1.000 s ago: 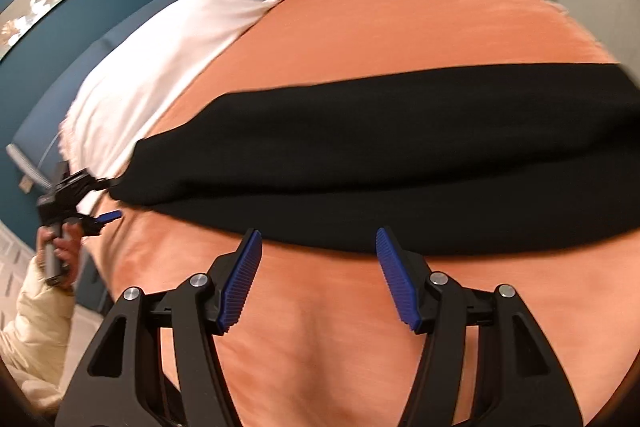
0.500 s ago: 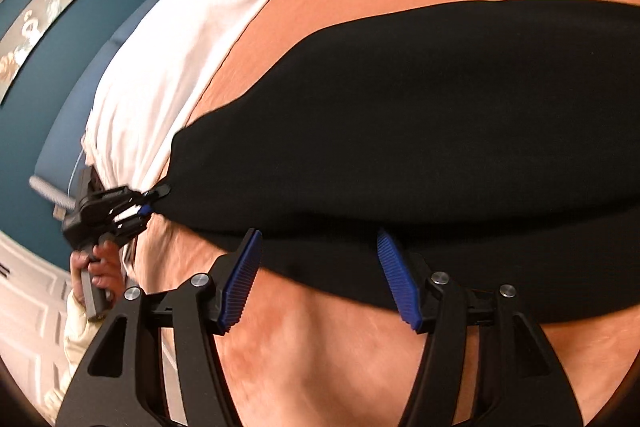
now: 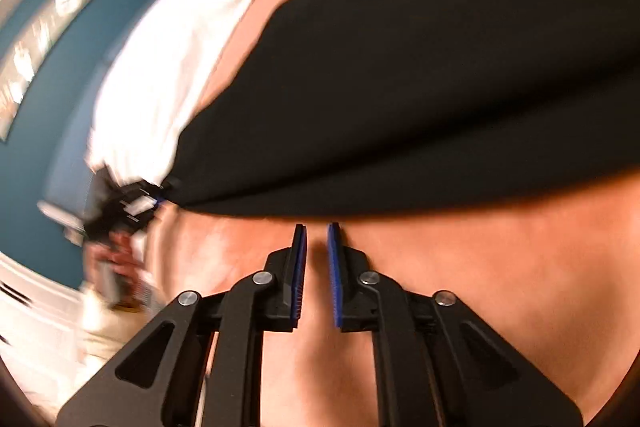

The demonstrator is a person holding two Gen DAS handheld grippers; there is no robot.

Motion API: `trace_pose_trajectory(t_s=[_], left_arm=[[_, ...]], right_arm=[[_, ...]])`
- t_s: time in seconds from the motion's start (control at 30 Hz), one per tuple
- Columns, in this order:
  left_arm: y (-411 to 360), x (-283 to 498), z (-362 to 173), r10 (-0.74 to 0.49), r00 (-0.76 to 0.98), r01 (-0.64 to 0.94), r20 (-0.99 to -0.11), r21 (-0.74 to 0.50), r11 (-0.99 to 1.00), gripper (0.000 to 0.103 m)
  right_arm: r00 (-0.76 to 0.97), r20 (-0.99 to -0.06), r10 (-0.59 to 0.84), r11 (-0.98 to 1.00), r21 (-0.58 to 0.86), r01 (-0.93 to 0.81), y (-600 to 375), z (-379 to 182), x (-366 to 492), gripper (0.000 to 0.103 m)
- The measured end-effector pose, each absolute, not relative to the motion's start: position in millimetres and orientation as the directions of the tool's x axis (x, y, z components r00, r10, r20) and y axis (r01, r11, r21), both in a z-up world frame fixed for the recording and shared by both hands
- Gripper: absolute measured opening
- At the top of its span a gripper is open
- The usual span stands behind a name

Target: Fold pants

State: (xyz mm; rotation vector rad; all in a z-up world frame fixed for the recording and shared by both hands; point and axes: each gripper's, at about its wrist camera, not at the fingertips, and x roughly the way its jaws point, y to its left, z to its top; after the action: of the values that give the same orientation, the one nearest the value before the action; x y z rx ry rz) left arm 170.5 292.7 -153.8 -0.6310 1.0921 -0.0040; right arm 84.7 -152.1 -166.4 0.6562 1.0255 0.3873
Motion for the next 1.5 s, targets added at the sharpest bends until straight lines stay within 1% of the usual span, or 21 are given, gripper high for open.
trace_pose_trajectory(t_s=[0.07,0.13,0.17,0.23,0.3,0.43,0.57,0.6,0.63,0.73,0.8,0.87,1.0,1.07,1.1,1.17,1.2,1.3,1.4,1.47,1.5], left_arm=[[286,161,-142,-0.283,0.501,-0.287,-0.818,-0.466,0.837,0.028],[269,142,-124,-0.209,0.525,-0.266,-0.825,-0.393,0.88,0.035],[263,137,-119,-0.187,0.535,-0.257,-0.824,-0.37,0.893,0.039],[242,120,-104,-0.145,0.567,-0.22,-0.811,-0.318,0.922,0.047],[216,106,-93,-0.147,0.596,-0.171,-0.789,-0.303,0.937,0.052],[154,92,-80,-0.149,0.636,-0.091,-0.757,-0.266,0.96,0.065],[95,94,-84,-0.123,0.635,-0.034,-0.763,-0.186,0.982,0.072],[82,97,-89,-0.13,0.623,-0.024,-0.771,-0.185,0.982,0.072],[72,101,-94,-0.135,0.611,-0.021,-0.78,-0.186,0.982,0.072],[55,112,-111,-0.099,0.57,-0.04,-0.816,-0.147,0.988,0.072],[51,116,-115,-0.082,0.555,-0.044,-0.828,-0.128,0.991,0.072],[49,117,-119,-0.07,0.544,-0.033,-0.836,-0.105,0.994,0.072],[41,124,-138,-0.035,0.497,-0.019,-0.867,-0.052,0.998,0.072],[42,124,-143,-0.036,0.481,-0.026,-0.876,-0.055,0.998,0.072],[43,123,-144,-0.037,0.478,-0.03,-0.878,-0.059,0.998,0.072],[46,120,-143,-0.05,0.485,-0.029,-0.873,-0.073,0.997,0.072],[48,119,-144,-0.048,0.485,-0.028,-0.873,-0.071,0.997,0.074],[49,125,-153,-0.037,0.461,-0.023,-0.887,-0.054,0.998,0.077],[40,131,-167,-0.007,0.417,0.006,-0.909,-0.005,1.0,0.078],[34,129,-167,0.02,0.426,0.036,-0.905,0.039,0.999,0.076],[32,128,-167,0.024,0.422,0.054,-0.906,0.052,0.997,0.072]], right_arm=[[0.562,-0.651,0.51,0.789,0.614,-0.005,-193,-137,65,0.018],[0.649,-0.667,0.366,0.838,0.54,0.082,-255,-114,46,0.057],[0.681,-0.673,0.288,0.855,0.502,0.134,-286,-109,36,0.061],[0.709,-0.698,0.097,0.873,0.401,0.276,-357,-97,23,0.061],[0.713,-0.701,0.004,0.843,0.386,0.375,-408,-93,19,0.061],[0.671,-0.738,-0.07,0.768,0.39,0.508,-504,-100,37,0.061],[0.649,-0.76,-0.023,0.753,0.414,0.511,-541,-118,69,0.058],[0.651,-0.759,-0.003,0.754,0.426,0.5,-534,-125,76,0.035],[0.648,-0.762,0.011,0.755,0.431,0.494,-531,-129,81,0.002],[0.69,-0.724,0.009,0.783,0.434,0.445,-510,-116,78,0.003],[0.742,-0.67,-0.001,0.811,0.434,0.393,-496,-90,49,0.003],[0.759,-0.651,-0.004,0.81,0.443,0.384,-505,-82,24,0.003],[0.651,-0.759,0.019,0.806,0.397,0.44,-522,-134,26,0.006],[0.689,-0.722,0.065,0.769,0.477,0.426,-532,-142,13,0.01],[0.698,-0.714,0.054,0.766,0.478,0.43,-531,-138,6,0.018],[0.714,-0.699,-0.022,0.785,0.431,0.446,-528,-122,-11,0.038],[0.717,-0.695,-0.056,0.789,0.408,0.458,-528,-116,-17,0.054],[0.726,-0.674,-0.134,0.808,0.35,0.474,-533,-94,-25,0.057],[0.709,-0.69,-0.143,0.843,0.29,0.453,-538,-83,5,0.057],[0.686,-0.711,-0.156,0.878,0.218,0.425,-533,-78,29,0.057],[0.671,-0.725,-0.155,0.892,0.19,0.411,-533,-79,45,0.056]])
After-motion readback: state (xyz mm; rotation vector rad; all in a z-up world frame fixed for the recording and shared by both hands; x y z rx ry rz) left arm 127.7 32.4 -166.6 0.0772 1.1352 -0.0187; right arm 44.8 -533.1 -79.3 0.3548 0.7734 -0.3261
